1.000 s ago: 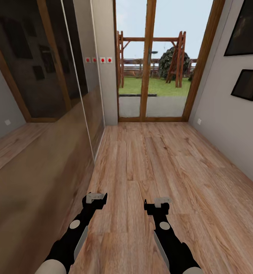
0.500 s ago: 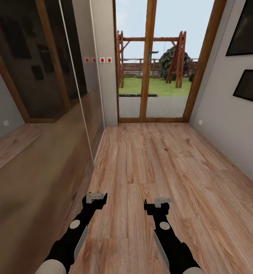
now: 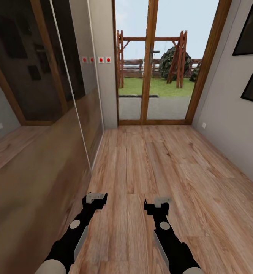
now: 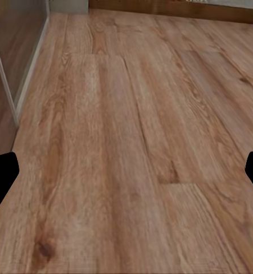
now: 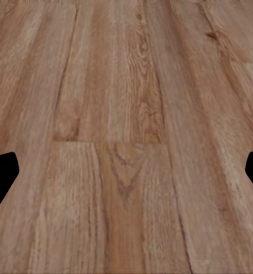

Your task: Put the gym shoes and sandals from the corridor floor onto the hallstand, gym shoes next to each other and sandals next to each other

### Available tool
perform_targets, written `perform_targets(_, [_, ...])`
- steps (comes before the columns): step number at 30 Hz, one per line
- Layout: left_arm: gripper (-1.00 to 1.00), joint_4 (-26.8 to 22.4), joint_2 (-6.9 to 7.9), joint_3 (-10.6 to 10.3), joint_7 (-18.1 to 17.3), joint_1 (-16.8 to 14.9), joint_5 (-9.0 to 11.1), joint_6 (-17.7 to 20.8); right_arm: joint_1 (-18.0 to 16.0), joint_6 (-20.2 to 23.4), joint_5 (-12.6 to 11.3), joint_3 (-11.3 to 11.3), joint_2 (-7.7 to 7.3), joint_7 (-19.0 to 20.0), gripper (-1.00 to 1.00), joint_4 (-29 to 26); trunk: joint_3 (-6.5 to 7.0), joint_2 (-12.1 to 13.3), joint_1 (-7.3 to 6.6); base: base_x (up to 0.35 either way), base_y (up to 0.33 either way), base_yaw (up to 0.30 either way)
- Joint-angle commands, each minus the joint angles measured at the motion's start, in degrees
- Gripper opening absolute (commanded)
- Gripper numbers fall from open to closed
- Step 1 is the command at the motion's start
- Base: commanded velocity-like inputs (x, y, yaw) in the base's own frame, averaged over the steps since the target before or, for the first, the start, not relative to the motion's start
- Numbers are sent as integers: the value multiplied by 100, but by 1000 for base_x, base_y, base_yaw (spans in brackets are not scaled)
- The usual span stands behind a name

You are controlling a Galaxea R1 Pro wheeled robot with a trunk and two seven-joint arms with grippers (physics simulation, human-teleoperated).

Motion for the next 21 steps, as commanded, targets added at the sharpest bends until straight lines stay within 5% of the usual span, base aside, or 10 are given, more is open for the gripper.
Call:
perform_targets(1, [100, 2, -8, 39, -47, -3, -36, -17, -3, 5, 47, 9, 0, -33, 100, 3, -5, -2, 2, 338, 0, 0])
perform_targets(21, [100, 11, -14, 39, -47, -2, -36, -17, -3, 5, 45, 11, 0, -35, 100, 3, -5, -2, 2, 336, -14, 0])
